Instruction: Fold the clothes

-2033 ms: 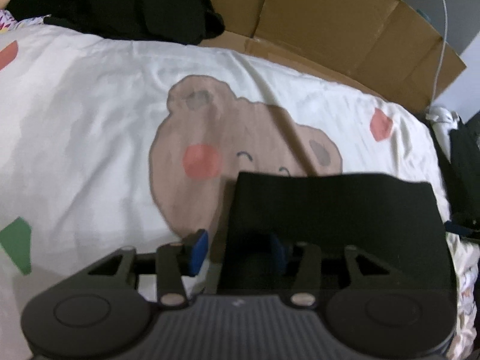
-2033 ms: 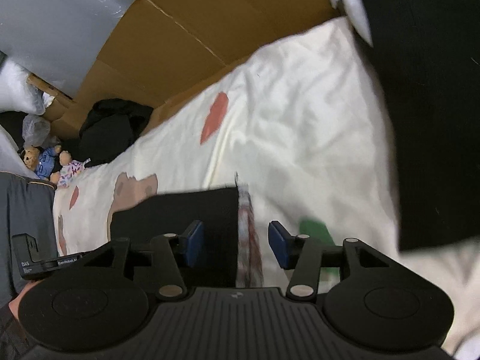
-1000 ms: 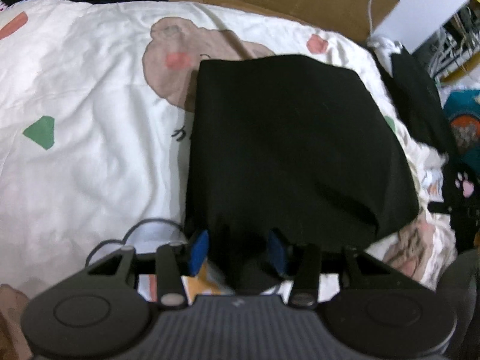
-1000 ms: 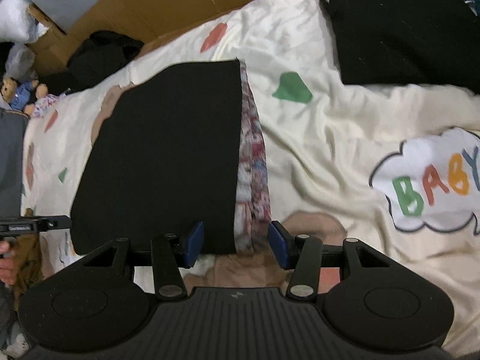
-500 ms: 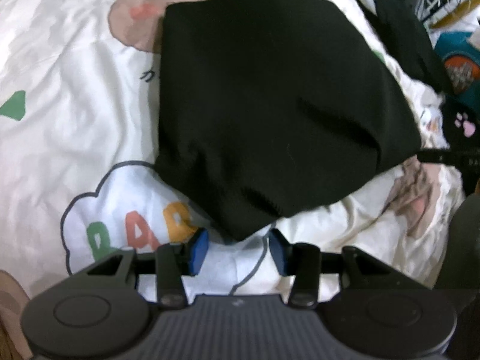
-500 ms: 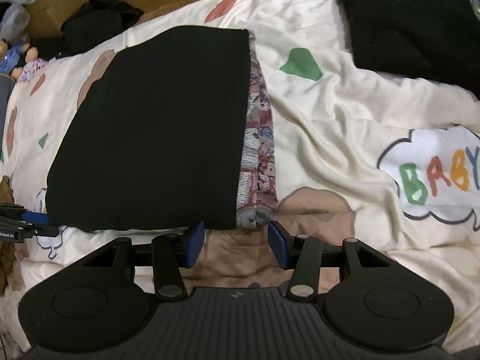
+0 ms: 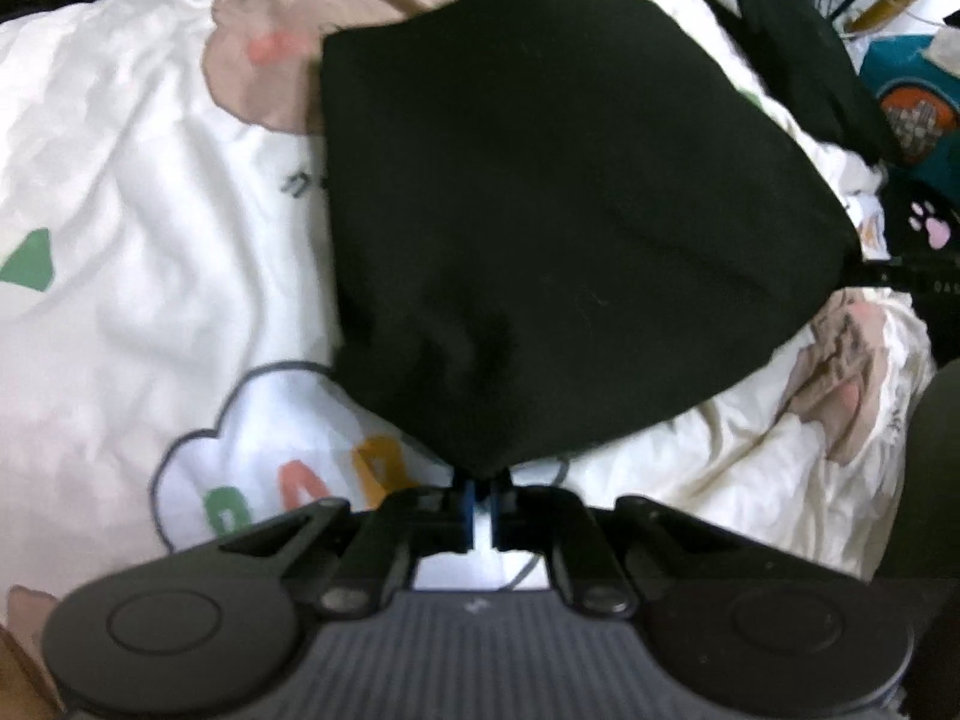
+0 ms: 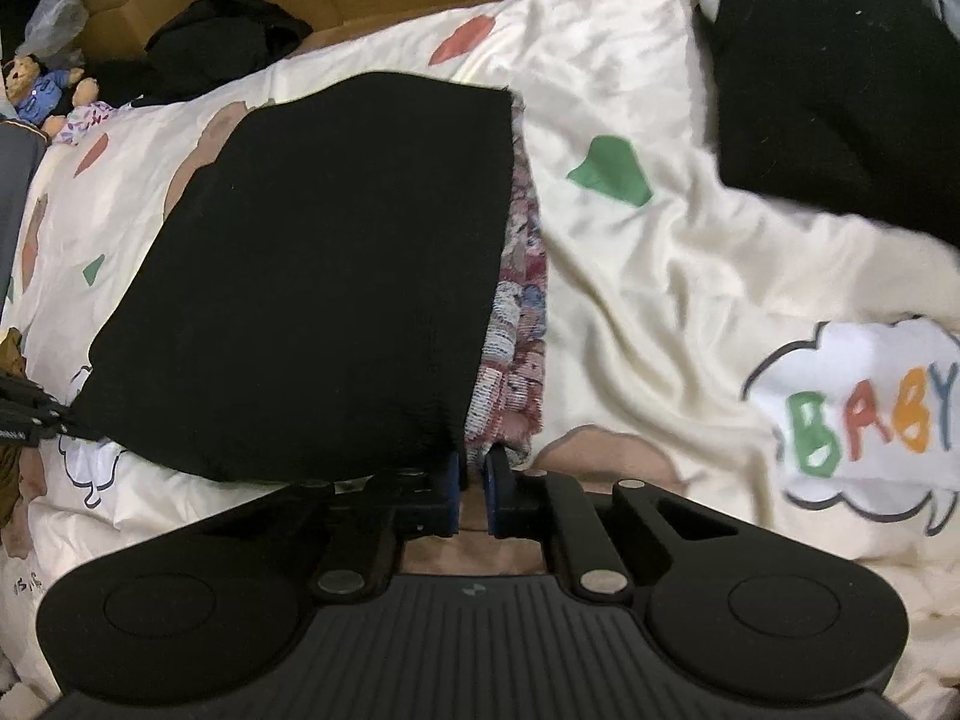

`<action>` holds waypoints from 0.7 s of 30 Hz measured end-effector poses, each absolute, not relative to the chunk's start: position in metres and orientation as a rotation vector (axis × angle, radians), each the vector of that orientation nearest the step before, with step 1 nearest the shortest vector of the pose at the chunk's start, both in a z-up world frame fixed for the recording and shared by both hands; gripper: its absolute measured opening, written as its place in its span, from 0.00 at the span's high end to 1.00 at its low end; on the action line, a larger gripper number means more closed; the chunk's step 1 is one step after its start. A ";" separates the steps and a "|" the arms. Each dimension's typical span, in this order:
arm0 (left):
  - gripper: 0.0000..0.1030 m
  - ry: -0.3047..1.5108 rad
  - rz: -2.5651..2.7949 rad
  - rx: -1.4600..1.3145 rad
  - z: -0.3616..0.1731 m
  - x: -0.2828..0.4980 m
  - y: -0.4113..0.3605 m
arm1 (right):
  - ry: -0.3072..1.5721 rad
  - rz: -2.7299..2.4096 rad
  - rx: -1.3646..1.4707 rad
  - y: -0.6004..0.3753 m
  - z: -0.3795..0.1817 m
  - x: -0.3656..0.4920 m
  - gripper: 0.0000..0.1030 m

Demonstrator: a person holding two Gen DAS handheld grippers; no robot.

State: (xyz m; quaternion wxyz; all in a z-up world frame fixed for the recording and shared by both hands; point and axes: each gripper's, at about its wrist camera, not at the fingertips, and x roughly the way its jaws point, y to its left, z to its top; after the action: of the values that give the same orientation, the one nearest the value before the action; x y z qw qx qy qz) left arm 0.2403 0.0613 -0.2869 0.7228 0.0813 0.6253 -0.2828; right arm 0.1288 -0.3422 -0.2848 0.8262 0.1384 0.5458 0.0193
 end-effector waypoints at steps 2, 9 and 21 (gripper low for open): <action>0.96 1.386 -0.625 0.173 -0.287 0.237 0.063 | 1.158 0.035 0.290 -0.344 -0.282 0.128 0.93; 0.93 1.461 -0.645 0.234 -0.303 0.226 0.057 | 1.210 -0.031 0.331 -0.349 -0.293 0.130 0.85; 0.80 1.346 -0.617 0.018 -0.274 0.247 0.091 | 1.137 -0.021 0.596 -0.361 -0.282 0.113 0.63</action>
State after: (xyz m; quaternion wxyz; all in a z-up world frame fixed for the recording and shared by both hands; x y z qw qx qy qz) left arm 0.2472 0.0906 -0.2740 0.7383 0.0082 0.6131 -0.2810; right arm 0.1128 -0.3612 -0.2823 0.8009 0.2779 0.5304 -0.0096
